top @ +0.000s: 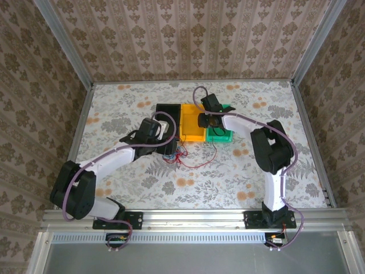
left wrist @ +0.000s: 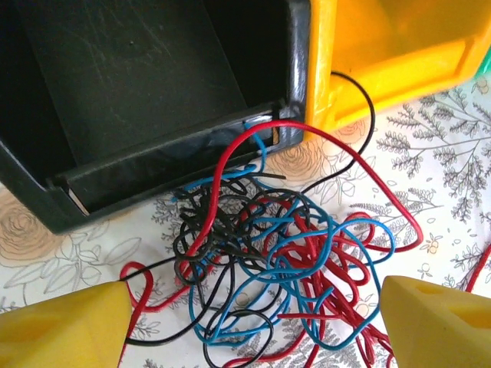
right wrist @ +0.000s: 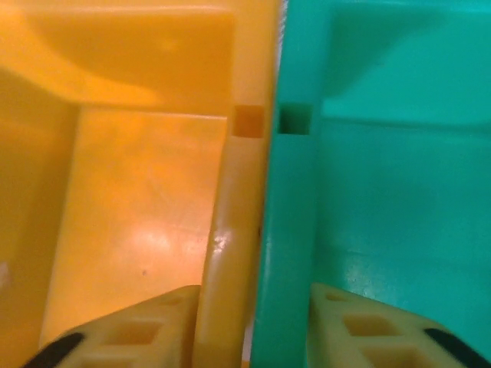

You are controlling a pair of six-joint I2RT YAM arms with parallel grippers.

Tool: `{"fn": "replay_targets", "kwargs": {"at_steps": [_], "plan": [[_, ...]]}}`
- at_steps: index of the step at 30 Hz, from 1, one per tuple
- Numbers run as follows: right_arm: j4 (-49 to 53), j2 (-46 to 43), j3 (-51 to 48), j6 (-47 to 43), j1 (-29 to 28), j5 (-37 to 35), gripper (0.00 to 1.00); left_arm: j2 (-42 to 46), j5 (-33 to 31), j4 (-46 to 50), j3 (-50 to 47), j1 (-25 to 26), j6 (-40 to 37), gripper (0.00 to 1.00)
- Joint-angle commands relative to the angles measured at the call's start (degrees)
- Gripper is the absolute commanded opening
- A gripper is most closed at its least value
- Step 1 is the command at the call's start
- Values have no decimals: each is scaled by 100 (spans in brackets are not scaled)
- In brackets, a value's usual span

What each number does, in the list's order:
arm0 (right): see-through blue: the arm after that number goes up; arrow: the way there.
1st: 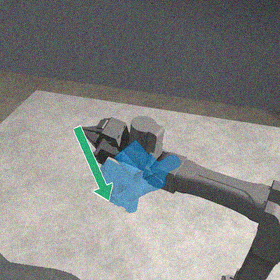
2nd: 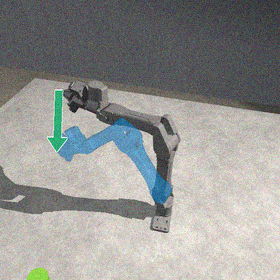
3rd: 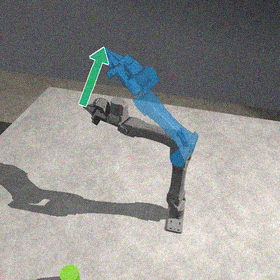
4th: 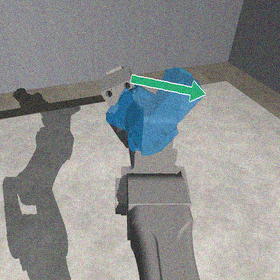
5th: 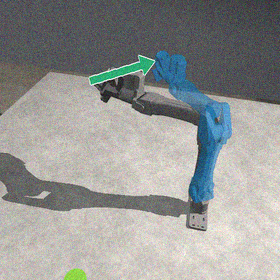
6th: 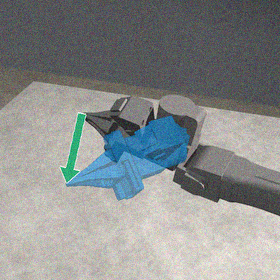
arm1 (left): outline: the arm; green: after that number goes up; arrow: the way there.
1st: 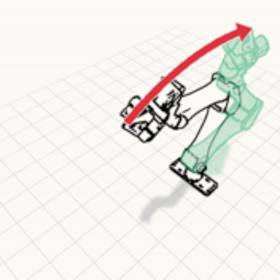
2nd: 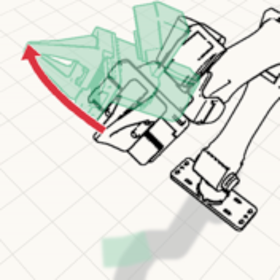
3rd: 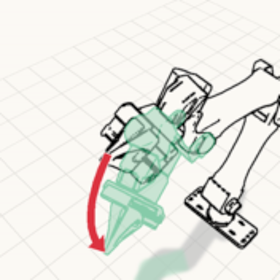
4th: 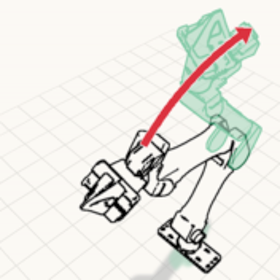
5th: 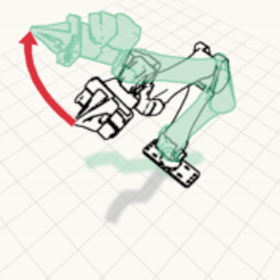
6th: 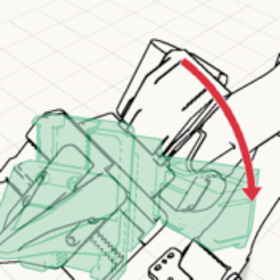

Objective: Untangle the cables

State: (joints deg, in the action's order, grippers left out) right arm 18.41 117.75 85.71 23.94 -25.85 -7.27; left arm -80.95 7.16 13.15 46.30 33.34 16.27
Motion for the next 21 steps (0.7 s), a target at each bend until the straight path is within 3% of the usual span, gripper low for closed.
{"fn": "replay_targets", "kwargs": {"at_steps": [1,6,11,13,18,21], "plan": [[321,383,416,299,112,-258,20,0,129,295,186,49,78,85],[448,680,851,641,253,-542,3,-41,-16,343,195,41,117,85],[467,815,1092,823,325,-724,3,-331,-191,197,342,32,92,85],[429,824,1177,651,326,-727,7,-461,-214,196,467,23,78,85],[-269,164,538,200,252,-543,43,-516,-286,171,659,14,104,85],[-680,-576,-130,-83,101,-646,52,-359,-443,161,665,4,125,85]]}}
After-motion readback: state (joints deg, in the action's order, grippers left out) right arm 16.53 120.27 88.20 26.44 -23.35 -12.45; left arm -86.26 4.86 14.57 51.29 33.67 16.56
